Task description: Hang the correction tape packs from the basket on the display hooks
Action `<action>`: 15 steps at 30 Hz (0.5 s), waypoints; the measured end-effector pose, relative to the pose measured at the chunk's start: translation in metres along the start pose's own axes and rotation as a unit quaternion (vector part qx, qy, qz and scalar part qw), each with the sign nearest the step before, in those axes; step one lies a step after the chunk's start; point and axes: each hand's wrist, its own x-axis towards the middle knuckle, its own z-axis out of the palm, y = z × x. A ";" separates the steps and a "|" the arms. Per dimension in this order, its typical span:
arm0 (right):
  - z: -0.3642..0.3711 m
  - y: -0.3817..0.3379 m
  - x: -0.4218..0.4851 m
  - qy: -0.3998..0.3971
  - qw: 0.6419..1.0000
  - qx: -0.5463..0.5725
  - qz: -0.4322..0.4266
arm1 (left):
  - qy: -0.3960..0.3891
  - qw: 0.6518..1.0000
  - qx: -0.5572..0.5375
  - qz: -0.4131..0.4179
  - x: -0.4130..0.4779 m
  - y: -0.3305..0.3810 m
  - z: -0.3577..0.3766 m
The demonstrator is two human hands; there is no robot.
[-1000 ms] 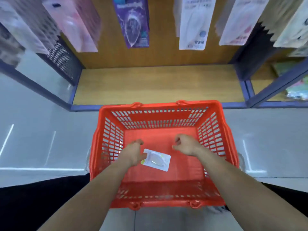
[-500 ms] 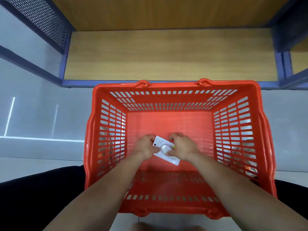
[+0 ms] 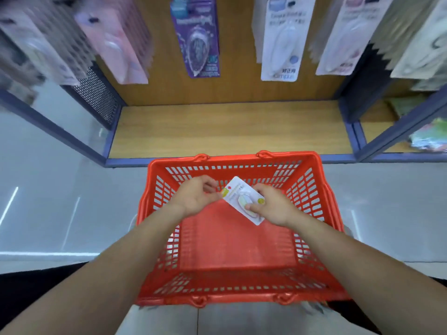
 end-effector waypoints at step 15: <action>-0.266 -0.188 -0.127 0.374 0.878 0.197 -0.225 | 0.223 0.941 0.058 0.249 -0.104 0.252 -0.157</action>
